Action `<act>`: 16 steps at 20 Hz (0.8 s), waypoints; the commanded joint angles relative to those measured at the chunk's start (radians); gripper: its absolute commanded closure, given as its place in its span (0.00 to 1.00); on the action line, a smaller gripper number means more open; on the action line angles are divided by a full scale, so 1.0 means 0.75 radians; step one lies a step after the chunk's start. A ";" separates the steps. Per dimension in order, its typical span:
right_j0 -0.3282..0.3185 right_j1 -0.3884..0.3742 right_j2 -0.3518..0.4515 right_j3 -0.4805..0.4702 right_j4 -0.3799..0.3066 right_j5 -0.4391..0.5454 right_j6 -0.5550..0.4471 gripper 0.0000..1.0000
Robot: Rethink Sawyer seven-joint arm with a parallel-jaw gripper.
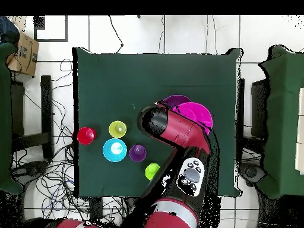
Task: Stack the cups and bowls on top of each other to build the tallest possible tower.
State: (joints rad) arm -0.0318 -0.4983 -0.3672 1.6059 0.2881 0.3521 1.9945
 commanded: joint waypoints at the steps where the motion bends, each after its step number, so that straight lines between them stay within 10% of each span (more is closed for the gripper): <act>1: 0.003 0.092 0.169 0.066 0.045 -0.047 0.259 0.00; 16: 0.003 0.089 0.191 0.082 0.076 -0.082 0.265 0.00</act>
State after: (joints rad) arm -0.0327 -0.4527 -0.3589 1.6331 0.3091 0.3519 1.9945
